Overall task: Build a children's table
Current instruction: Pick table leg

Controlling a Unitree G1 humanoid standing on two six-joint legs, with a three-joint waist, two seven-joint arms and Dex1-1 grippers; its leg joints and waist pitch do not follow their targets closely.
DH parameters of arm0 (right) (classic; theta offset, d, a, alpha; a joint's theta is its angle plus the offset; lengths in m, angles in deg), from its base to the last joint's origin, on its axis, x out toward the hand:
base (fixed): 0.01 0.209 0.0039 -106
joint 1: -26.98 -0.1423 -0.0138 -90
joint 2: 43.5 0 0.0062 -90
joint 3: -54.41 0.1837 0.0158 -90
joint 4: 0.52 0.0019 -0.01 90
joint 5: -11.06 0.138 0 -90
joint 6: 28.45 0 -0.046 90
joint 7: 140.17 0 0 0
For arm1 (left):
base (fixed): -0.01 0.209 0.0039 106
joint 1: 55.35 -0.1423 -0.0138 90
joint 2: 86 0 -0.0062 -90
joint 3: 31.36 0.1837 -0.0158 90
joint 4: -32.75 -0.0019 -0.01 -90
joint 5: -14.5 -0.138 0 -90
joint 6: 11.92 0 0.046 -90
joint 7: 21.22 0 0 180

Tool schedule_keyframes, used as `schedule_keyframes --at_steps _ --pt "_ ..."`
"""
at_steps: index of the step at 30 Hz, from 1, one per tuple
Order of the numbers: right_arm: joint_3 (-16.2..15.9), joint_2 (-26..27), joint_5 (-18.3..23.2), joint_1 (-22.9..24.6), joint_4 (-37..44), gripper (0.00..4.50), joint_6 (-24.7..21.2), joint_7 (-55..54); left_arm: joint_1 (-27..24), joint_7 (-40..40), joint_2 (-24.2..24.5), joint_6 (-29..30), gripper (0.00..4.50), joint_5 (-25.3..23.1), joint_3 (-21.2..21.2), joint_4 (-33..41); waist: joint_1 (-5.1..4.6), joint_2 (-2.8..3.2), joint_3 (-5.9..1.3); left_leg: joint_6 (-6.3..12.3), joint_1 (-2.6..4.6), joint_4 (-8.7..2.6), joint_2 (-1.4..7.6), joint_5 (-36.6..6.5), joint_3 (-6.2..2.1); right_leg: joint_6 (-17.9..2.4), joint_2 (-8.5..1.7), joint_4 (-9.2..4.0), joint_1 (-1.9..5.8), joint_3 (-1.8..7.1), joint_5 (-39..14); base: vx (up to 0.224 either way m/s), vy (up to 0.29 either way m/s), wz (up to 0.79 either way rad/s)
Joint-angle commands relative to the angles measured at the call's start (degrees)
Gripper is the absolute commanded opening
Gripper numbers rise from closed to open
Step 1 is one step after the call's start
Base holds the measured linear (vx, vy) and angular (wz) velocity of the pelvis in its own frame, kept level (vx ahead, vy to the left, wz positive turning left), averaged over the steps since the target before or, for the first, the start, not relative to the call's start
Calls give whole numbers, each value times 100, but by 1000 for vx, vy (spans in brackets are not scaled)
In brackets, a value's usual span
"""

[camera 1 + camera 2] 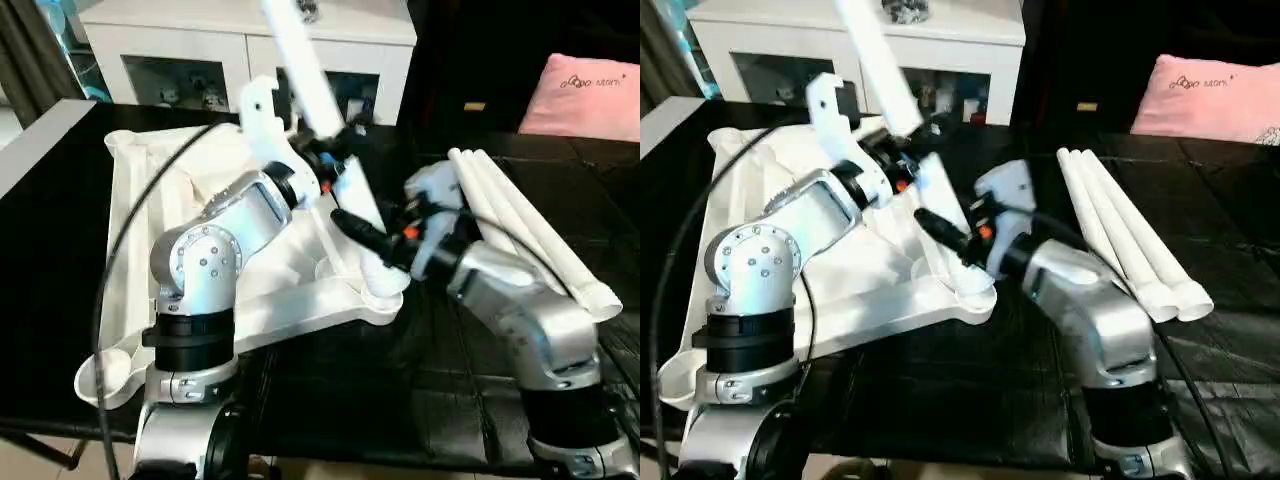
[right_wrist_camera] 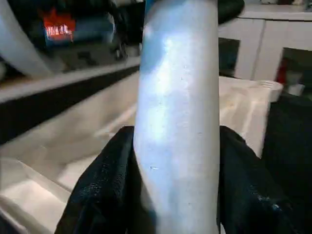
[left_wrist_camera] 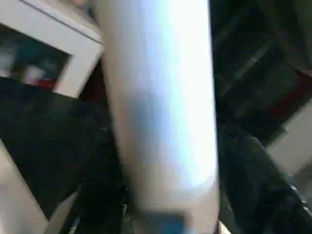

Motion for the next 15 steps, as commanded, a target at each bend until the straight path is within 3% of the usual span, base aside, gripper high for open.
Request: schedule_keyframes --at_steps 1,10,15 --pt "-69 -26 -184 3 49 190 200 -99 163 -218 -60 -26 256 -55 -52 -27 -17 -25 -363 -1 154 -402 446 -697 -216 -921 -613 -499 221 328 -184 0 0 0" --pt "-210 55 -410 69 37 190 472 -258 199 -518 -241 -81 189 -110 -70 38 -21 -18 -365 74 149 -395 448 -729 -220 -983 -609 -488 225 332 -39 0 0 0" --pt "-232 45 -426 72 16 190 515 -238 200 -574 -247 -121 181 -133 -65 47 -29 -25 -363 84 152 -398 447 -746 -223 -983 -605 -492 226 330 -101 0 0 0"
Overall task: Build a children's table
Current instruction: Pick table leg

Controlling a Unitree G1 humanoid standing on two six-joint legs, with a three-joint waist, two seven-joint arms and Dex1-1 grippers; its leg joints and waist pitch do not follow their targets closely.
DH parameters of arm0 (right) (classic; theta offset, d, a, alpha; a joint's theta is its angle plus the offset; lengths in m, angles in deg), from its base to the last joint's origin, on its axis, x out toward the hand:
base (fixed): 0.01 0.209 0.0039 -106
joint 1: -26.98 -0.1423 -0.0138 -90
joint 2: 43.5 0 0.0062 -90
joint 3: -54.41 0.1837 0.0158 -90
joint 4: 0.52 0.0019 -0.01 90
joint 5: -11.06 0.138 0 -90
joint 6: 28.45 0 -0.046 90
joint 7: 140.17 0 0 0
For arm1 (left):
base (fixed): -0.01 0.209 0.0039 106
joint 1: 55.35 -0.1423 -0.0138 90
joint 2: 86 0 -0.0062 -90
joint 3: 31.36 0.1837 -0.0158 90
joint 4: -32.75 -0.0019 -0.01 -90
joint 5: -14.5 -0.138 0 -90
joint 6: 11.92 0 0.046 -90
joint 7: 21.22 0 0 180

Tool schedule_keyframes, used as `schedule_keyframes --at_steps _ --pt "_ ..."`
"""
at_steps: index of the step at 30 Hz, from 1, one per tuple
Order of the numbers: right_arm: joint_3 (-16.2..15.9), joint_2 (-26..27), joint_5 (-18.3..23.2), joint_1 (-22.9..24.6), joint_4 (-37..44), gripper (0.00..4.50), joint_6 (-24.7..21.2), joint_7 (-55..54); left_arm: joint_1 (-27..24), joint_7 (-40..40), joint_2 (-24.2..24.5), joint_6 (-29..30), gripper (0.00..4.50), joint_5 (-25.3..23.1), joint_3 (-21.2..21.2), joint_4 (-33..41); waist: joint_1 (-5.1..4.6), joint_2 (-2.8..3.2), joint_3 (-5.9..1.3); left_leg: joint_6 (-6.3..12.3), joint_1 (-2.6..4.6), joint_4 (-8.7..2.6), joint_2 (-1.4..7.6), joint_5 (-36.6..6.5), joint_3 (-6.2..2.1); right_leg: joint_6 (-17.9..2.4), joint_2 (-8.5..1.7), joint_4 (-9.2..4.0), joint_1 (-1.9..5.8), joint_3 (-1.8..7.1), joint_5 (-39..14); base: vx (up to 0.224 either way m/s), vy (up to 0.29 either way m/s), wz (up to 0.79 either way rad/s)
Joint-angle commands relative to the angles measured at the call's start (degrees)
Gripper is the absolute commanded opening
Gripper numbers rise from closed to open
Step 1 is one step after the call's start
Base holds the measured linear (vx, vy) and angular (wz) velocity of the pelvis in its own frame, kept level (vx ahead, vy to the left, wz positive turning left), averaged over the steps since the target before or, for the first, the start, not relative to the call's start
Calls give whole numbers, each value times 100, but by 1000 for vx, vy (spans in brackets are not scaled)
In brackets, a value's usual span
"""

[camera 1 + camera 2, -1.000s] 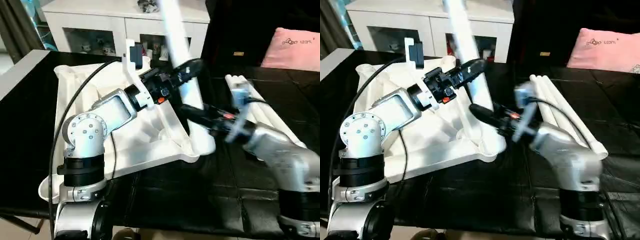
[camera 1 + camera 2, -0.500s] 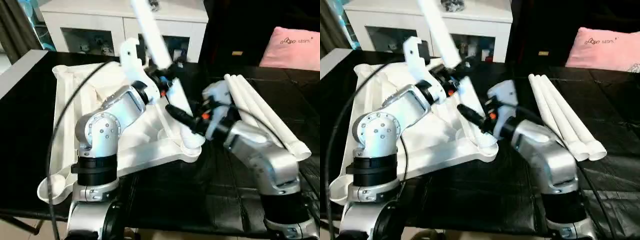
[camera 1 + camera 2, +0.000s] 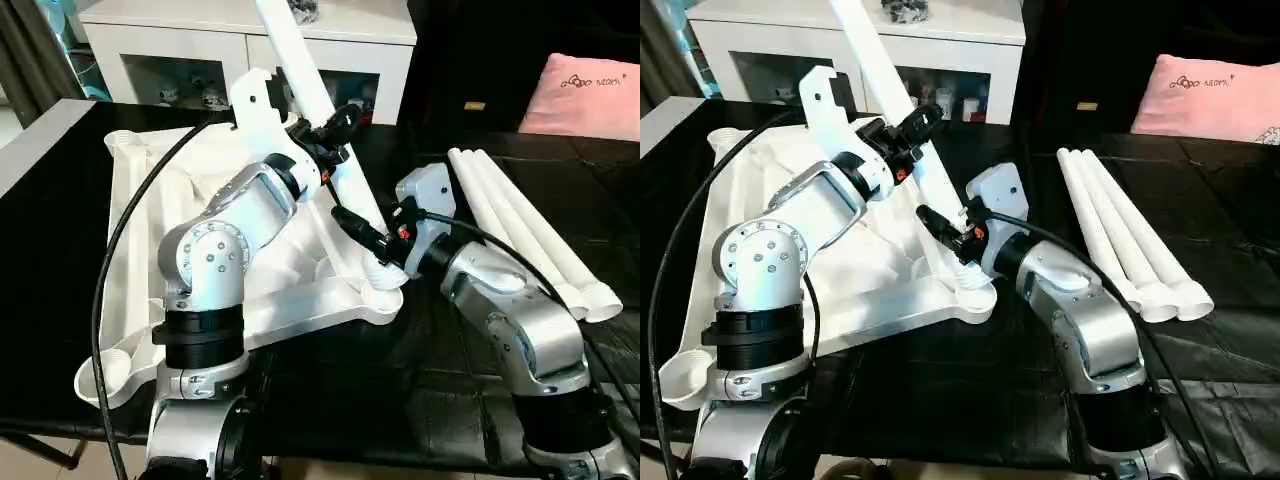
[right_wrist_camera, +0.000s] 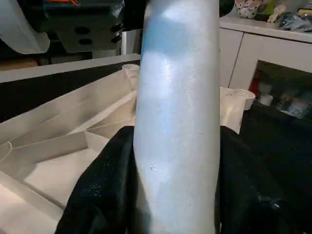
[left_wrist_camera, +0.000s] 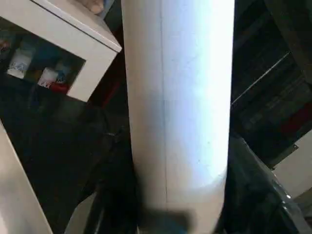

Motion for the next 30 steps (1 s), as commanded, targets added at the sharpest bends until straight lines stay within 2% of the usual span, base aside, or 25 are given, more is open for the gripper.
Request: schedule_keyframes --at_steps 1,9,10,14,18,19,21,22,26,27,30 --pt "-46 -28 -21 -3 32 190 84 8 70 -137 -23 -50 181 -94 25 44 -16 -24 -364 84 154 -399 448 -744 -224 -990 -607 -488 225 328 -98 0 0 0" --pt "60 37 130 13 16 190 22 73 99 -190 -11 -125 180 -148 9 14 -19 -24 -362 94 153 -398 449 -754 -220 -998 -609 -490 224 332 -52 0 0 0" --pt "84 48 167 16 19 245 0 82 103 -190 -5 -135 180 -156 9 9 -16 -21 -366 105 156 -398 451 -745 -223 -1002 -610 -486 225 329 -41 0 0 0" --pt "134 44 246 30 40 279 -20 132 124 -184 37 -176 180 -210 16 -13 -17 -21 -364 119 154 -399 453 -752 -224 -989 -612 -489 227 330 -52 0 0 0" --pt "360 -80 521 -25 102 313 -150 340 229 100 492 -361 179 -558 202 -167 -36 -19 -366 100 159 -409 453 -772 -231 -909 -606 -490 224 327 -119 0 0 0" --pt "500 -244 622 -93 110 313 -240 462 300 340 786 -466 179 -713 303 -302 -32 -22 -368 115 165 -409 451 -768 -236 -876 -601 -499 226 326 -135 0 0 0" --pt "669 -338 781 -154 129 333 -344 553 351 560 994 -533 179 -794 369 -411 -27 -28 -375 91 176 -413 450 -700 -232 -830 -592 -479 217 324 -111 0 0 0" --pt "769 -390 903 -185 159 341 -410 625 380 718 1105 -563 179 -812 399 -474 -25 -10 -380 78 181 -414 456 -696 -234 -864 -596 -466 213 319 -74 0 0 0" --pt "977 -529 1149 -312 121 374 -556 737 457 1169 1387 -586 179 -836 523 -630 -23 -12 -381 125 175 -402 445 -570 -220 -997 -604 -453 208 313 130 0 0 0" --pt "1062 -677 1284 -410 0 382 -688 907 525 1522 1556 -581 179 -794 591 -743 -15 2 -389 125 177 -391 441 -545 -212 -1033 -613 -443 212 315 174 0 0 0" --pt "1077 -866 1484 -490 -82 391 -844 1195 619 1932 1748 -608 179 -770 719 -855 13 -18 -389 147 174 -387 439 -525 -204 -1085 -616 -442 226 311 176 0 0 0"
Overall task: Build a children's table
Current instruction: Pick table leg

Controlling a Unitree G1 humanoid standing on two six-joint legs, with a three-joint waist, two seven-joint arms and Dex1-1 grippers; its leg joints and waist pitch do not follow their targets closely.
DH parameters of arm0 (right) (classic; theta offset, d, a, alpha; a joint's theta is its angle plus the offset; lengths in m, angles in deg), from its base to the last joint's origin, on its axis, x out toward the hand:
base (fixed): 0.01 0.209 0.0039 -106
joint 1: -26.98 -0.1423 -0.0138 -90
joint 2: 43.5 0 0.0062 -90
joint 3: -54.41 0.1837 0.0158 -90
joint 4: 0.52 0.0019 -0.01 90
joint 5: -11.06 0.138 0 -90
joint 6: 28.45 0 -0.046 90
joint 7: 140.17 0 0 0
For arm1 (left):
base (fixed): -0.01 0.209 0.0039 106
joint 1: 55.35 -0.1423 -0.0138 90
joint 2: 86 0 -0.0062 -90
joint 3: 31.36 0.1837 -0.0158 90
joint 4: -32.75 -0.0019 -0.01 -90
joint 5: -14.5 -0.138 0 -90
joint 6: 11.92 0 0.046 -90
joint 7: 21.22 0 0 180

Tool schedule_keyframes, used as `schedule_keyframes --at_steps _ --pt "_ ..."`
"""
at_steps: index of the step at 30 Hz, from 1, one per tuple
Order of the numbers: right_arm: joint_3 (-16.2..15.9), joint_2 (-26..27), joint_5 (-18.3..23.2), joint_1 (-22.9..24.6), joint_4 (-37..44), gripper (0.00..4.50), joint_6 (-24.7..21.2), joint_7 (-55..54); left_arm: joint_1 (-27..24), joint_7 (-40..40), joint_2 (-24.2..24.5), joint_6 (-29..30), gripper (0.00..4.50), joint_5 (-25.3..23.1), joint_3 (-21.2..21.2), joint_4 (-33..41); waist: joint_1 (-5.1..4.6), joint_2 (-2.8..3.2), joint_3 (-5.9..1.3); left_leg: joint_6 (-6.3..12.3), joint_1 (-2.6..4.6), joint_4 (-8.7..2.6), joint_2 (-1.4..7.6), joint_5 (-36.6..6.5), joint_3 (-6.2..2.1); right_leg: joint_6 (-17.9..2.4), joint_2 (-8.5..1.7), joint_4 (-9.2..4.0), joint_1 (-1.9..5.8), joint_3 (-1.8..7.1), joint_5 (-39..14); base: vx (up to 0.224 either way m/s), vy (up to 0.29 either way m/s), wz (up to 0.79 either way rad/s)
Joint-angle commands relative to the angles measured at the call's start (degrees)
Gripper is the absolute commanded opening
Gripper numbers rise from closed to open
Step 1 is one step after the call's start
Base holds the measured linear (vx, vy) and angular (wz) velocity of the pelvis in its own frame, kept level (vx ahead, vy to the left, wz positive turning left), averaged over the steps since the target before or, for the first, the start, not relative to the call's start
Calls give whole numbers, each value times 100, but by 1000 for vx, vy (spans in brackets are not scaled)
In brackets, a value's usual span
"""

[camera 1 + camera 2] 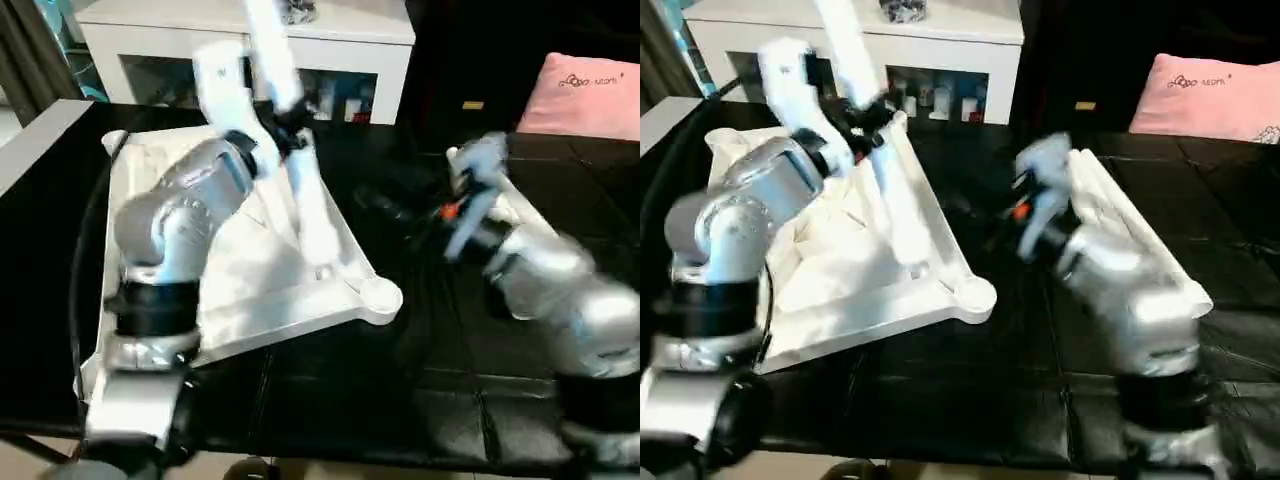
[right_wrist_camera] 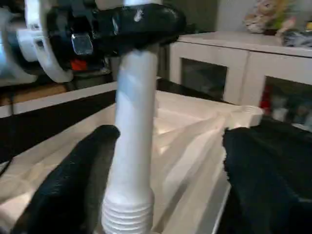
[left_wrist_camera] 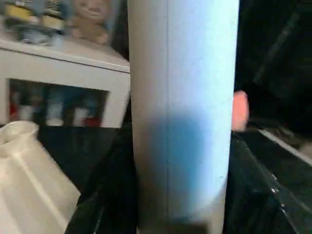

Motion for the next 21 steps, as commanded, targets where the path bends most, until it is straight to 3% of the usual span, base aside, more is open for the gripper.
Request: schedule_keyframes --at_steps 1,6,17,21 --pt "76 -118 183 -70 -62 391 -175 258 184 396 129 -19 179 48 122 -26 7 -16 -391 146 175 -382 442 -519 -202 -1114 -620 -415 226 310 179 0 0 0" --pt "15 -353 510 -198 -183 391 -682 706 287 1117 269 158 179 305 248 20 29 -30 -394 185 174 -373 447 -476 -196 -1271 -637 -405 233 298 162 0 0 0" --pt "-245 -552 581 -401 -552 391 -817 1192 501 1988 245 580 179 1038 182 246 39 -56 -394 233 167 -360 449 -414 -179 -1391 -644 -396 235 295 133 0 0 0" --pt "-257 -627 927 -407 -587 391 -1081 1611 509 2396 269 861 179 1358 258 434 53 -59 -391 287 163 -350 443 -417 -173 -1413 -643 -399 238 293 70 0 0 0"
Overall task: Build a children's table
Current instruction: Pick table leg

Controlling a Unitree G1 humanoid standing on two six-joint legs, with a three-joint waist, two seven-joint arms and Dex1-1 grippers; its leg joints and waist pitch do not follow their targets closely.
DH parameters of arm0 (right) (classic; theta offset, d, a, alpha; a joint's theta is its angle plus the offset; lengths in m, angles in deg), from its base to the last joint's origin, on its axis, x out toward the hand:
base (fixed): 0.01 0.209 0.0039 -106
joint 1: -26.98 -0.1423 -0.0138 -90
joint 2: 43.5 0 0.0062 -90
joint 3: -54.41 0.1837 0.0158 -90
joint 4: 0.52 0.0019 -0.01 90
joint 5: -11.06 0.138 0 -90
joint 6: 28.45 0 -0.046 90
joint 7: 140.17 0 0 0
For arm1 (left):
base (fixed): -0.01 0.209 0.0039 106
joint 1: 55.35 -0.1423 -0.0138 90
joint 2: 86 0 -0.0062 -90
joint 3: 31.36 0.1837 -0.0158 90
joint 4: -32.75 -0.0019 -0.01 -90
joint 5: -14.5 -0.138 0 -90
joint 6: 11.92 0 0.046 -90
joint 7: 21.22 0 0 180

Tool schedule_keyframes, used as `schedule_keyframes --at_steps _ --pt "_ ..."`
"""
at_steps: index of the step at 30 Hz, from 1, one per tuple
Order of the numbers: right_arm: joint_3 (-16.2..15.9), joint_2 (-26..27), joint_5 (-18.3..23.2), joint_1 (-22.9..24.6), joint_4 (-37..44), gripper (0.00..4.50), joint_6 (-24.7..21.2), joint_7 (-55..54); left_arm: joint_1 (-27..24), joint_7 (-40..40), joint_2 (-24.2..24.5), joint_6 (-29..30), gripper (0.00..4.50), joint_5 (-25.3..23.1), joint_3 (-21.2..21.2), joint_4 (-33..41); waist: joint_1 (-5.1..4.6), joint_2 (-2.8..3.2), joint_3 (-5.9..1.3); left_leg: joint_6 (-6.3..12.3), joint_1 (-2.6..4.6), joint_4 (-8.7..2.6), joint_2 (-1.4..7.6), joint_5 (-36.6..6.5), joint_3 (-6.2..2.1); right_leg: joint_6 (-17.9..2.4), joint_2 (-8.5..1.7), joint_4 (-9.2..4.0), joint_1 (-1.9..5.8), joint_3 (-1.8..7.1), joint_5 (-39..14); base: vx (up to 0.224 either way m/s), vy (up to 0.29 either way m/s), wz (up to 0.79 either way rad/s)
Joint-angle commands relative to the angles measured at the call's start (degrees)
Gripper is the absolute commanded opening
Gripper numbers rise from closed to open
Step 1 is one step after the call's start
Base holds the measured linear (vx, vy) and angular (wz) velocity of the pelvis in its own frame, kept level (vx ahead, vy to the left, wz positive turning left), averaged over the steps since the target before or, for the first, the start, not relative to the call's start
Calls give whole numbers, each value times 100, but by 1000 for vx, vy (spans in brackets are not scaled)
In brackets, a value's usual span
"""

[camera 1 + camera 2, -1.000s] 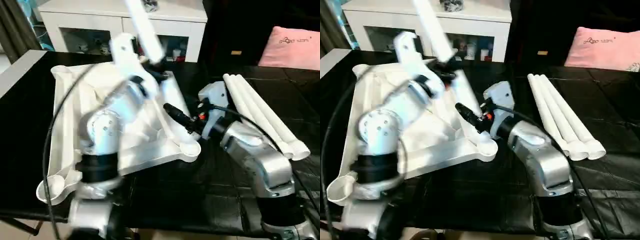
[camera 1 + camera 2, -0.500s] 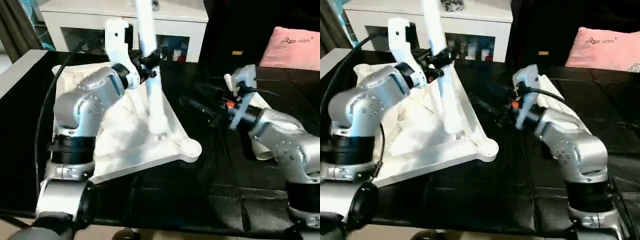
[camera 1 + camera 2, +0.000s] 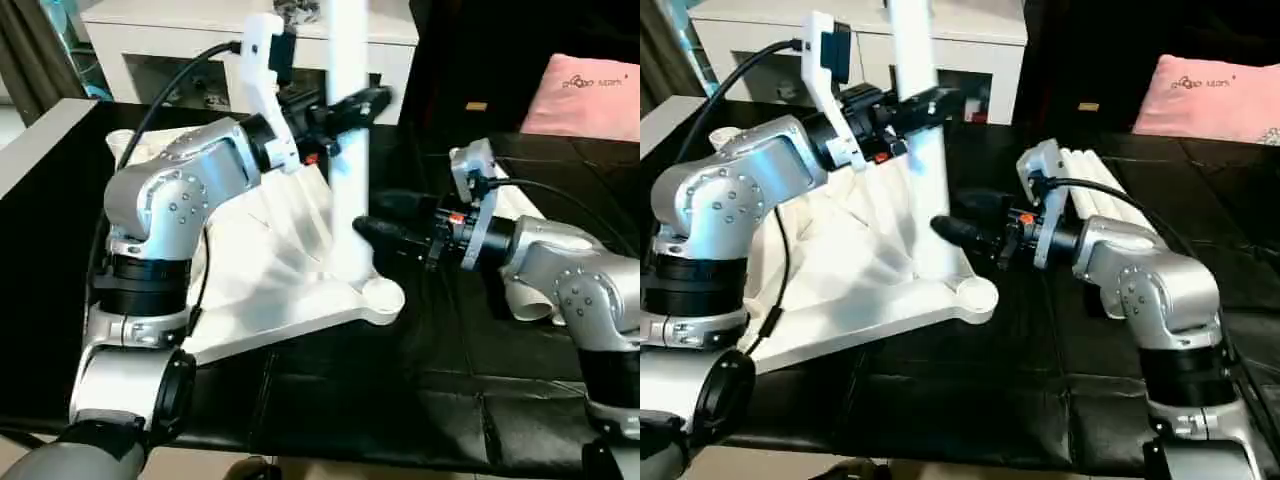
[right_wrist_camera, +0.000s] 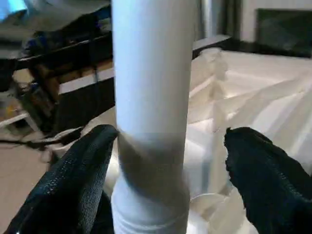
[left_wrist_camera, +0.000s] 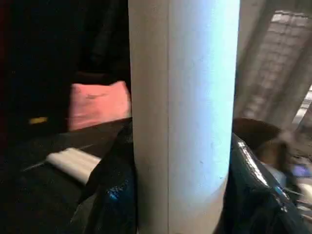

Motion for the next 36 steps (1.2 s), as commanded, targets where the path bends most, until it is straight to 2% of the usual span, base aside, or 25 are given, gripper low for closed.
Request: schedule_keyframes --at_steps 1,7,21,28,30,32,36 --pt "17 -71 238 -86 15 391 -150 221 112 243 43 131 179 157 98 203 26 -57 -395 283 162 -350 450 -416 -180 -1401 -644 -404 239 295 56 0 0 0" --pt "-187 -267 271 -114 3 391 -184 662 162 420 38 340 179 329 187 252 28 -66 -391 222 168 -356 452 -465 -180 -1356 -639 -415 243 294 -73 0 0 0" --pt "-588 -468 243 -124 -49 391 -337 1198 210 593 -40 536 179 416 403 419 35 -67 -395 277 163 -343 453 -422 -181 -1366 -635 -416 243 292 -73 0 0 0" --pt "-689 -437 195 -117 -115 391 -292 1239 231 598 -143 618 179 517 443 517 47 -68 -401 319 152 -332 452 -359 -183 -1446 -642 -402 250 289 81 0 0 0" --pt "-692 -438 188 -114 -127 363 -286 1247 234 600 -143 617 179 519 446 515 45 -69 -397 314 155 -333 450 -393 -183 -1430 -639 -407 249 291 22 0 0 0" --pt "-700 -451 175 -107 -148 356 -274 1270 248 612 -150 622 179 510 438 502 45 -66 -392 285 158 -334 446 -457 -182 -1391 -635 -425 247 291 -130 0 0 0" --pt "-724 -501 162 -69 -161 313 -264 1297 273 654 -139 625 179 481 437 482 43 -56 -395 252 163 -341 458 -475 -192 -1389 -632 -416 245 291 -116 0 0 0"
